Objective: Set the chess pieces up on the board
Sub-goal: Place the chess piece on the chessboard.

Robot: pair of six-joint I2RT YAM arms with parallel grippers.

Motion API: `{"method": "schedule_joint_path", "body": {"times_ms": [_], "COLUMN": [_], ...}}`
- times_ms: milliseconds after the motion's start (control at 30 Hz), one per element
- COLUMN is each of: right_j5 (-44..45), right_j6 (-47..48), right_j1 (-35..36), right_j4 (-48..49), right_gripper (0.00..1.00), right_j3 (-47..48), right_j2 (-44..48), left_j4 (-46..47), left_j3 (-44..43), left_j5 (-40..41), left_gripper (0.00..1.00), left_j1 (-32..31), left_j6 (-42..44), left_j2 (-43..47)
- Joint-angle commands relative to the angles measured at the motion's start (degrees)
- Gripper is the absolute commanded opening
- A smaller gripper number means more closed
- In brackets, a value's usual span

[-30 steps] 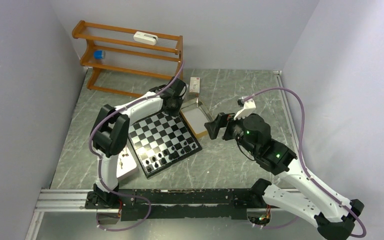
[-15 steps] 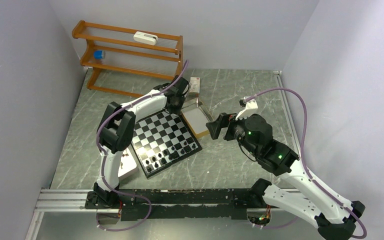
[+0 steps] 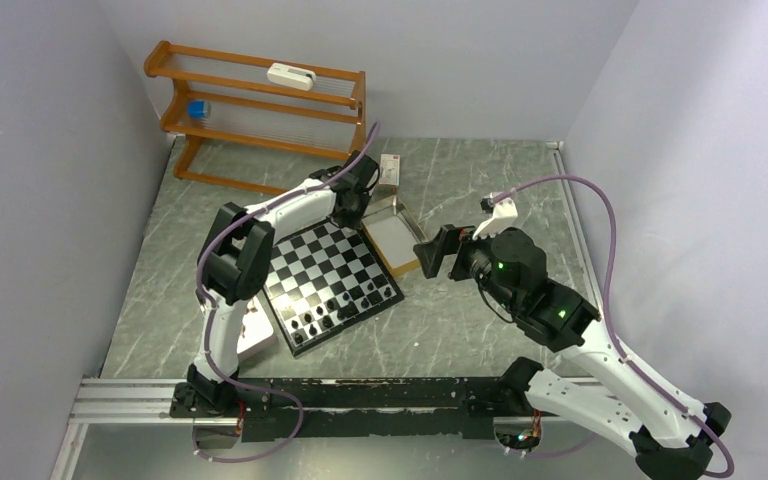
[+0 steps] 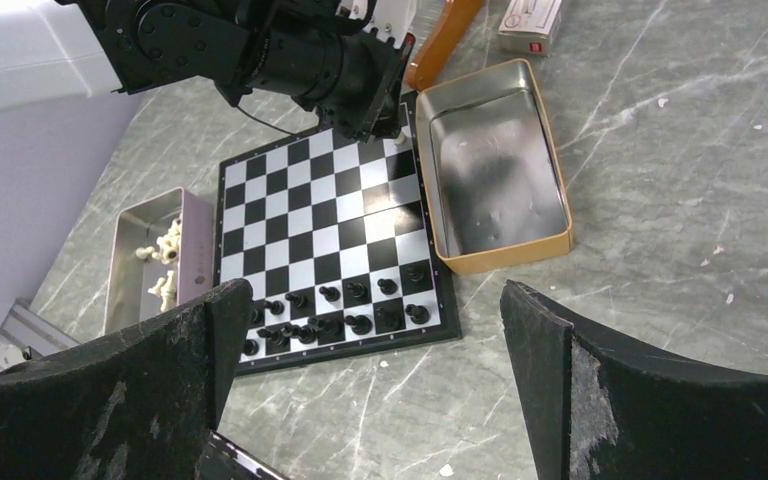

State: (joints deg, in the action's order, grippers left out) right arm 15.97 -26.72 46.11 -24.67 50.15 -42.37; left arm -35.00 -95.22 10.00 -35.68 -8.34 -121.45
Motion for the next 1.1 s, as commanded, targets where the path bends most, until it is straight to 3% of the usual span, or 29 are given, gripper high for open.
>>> {"method": "schedule_joint_path", "body": {"times_ms": [0,167,800,1067], "right_j5": [1.4,1.82,3.02,3.52], "right_j6": [0.45,0.76,1.2,1.03], "right_j1": [0.3,0.32,0.26,0.3], "right_j4": [0.46,0.19,0.8,1.47], "right_gripper": [1.0,1.0,1.0,1.0], "right_j3": [1.19,1.52,1.44,-0.03], "right_j2": [0.29,-0.45,-1.16,-1.4], "left_j4": [-1.52,-1.26,-3.35,-3.55], "left_j3": [-2.22,-1.77,-3.98,-3.66], "left_j5": [1.43,1.63,-0.04,-0.04], "left_gripper": [0.11,0.16,0.15,0.26], "left_j1": [-0.27,-0.24,-0.27,-0.27], "left_j6": [0.34,0.81,1.58,1.5], "left_j2": [-1.35,-1.2,-2.82,-1.85]}}
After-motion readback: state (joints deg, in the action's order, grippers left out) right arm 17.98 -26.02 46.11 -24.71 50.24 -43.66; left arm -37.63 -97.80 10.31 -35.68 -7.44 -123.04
